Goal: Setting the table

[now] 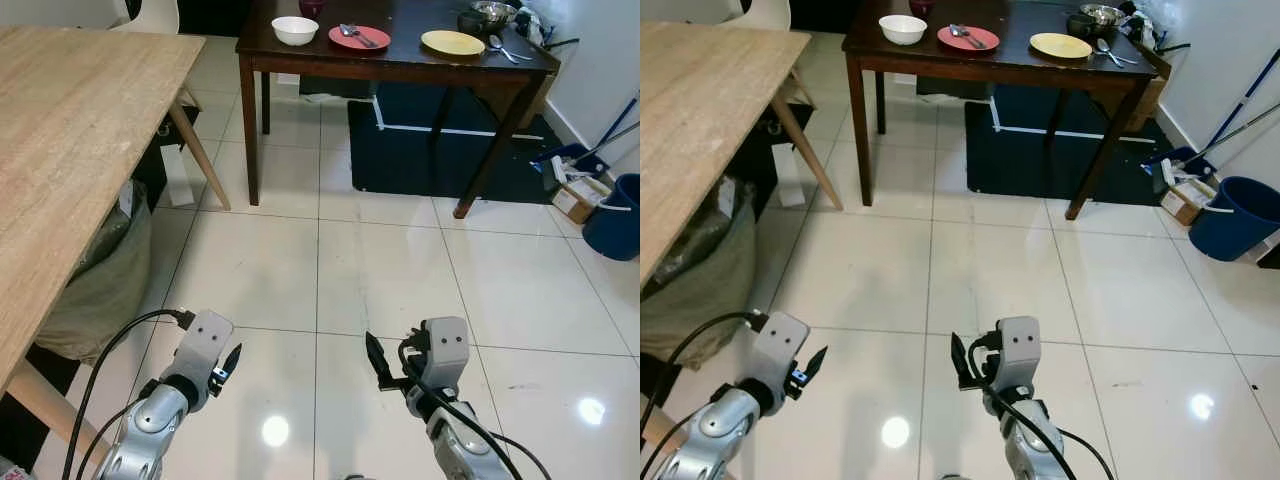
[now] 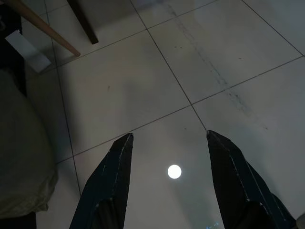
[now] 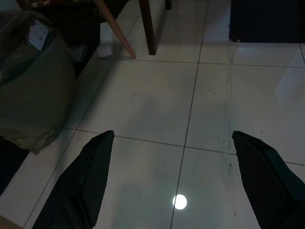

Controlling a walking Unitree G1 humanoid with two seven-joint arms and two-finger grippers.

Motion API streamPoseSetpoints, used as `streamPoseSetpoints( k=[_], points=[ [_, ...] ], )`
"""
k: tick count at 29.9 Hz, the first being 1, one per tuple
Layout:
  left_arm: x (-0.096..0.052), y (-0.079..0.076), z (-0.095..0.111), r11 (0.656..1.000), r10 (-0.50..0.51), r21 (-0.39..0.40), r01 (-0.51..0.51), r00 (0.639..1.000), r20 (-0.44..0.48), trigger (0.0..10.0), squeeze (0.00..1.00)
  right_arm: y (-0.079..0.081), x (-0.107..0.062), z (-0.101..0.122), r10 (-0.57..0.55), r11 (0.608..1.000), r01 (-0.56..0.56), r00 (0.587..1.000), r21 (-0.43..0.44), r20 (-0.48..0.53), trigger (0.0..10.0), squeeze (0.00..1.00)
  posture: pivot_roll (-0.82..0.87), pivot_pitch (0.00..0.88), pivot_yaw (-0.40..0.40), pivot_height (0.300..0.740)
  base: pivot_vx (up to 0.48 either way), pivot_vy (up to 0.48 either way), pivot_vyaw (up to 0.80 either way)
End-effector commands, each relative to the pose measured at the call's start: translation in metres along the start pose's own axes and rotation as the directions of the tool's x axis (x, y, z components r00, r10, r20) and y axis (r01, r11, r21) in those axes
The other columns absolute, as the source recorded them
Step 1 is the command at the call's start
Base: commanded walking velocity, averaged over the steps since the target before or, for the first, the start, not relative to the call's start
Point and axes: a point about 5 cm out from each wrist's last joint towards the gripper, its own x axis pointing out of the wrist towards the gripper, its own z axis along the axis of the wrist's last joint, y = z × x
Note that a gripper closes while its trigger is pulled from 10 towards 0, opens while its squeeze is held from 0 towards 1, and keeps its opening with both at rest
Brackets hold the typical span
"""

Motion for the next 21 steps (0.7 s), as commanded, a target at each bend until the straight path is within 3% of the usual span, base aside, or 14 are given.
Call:
streamPoseSetpoints(
  k=[1,21],
  points=[
    [-0.0001,-0.0016,-0.0020,1.000,-0.013,0.006,0.013,1.000,-0.016,10.0,0.00,0.0004,0.0002,-0.0042,0.000,1.000,0.000,1.000,0.004,-0.024,10.0,0.00,-0.12,0.007,0.014,0.740,0.000,0.000,0.00],
    [0.0015,-0.0020,0.0001,1.000,-0.015,0.006,0.015,1.000,-0.011,10.0,0.00,-0.0011,0.0020,-0.0029,-0.002,1.000,0.002,1.000,0.001,-0.022,10.0,0.00,-0.12,0.007,0.012,0.740,0.000,0.000,0.00]
  ],
)
